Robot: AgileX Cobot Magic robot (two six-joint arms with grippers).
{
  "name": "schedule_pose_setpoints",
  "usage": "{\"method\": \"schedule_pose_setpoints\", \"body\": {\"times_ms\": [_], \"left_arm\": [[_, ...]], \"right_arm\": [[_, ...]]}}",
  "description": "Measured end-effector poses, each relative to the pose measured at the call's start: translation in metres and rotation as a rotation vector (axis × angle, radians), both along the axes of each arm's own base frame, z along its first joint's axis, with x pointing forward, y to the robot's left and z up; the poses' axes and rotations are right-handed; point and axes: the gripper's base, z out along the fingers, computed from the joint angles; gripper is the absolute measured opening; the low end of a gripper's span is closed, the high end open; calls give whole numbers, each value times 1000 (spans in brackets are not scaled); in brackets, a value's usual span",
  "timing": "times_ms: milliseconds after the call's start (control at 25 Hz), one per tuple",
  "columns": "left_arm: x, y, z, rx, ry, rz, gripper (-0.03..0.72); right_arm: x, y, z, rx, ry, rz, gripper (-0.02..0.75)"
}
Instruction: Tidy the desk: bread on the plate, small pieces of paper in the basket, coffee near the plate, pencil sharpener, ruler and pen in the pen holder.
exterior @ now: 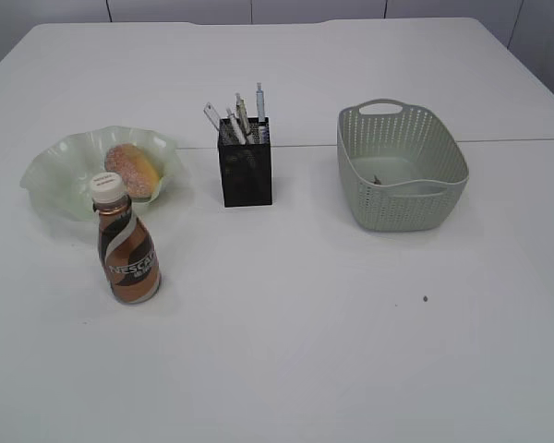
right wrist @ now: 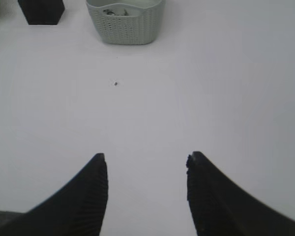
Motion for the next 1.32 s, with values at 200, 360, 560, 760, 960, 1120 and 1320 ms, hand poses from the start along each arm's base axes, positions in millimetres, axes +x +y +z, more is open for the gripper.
{"method": "schedule_pose_setpoints", "body": {"times_ms": [200, 360, 560, 760, 960, 1120, 1320], "left_arm": [[0, 0, 0, 0, 0, 0, 438], [0, 0, 0, 0, 0, 0, 436], [0, -1, 0, -9, 1, -6, 434], [0, -2, 0, -17, 2, -12, 433], [0, -2, 0, -18, 2, -12, 433], [0, -2, 0, -18, 2, -12, 433], [0, -2, 0, -18, 2, -12, 433]], "right_arm": [[0, 1, 0, 1, 0, -36, 386], [0, 1, 0, 1, 0, -37, 385], [0, -1, 0, -21, -1, -39, 385], [0, -1, 0, -26, -2, -40, 385], [0, -1, 0, -27, -2, -41, 385], [0, -1, 0, -29, -2, -43, 385], [0, -1, 0, -30, -2, -42, 385]]}}
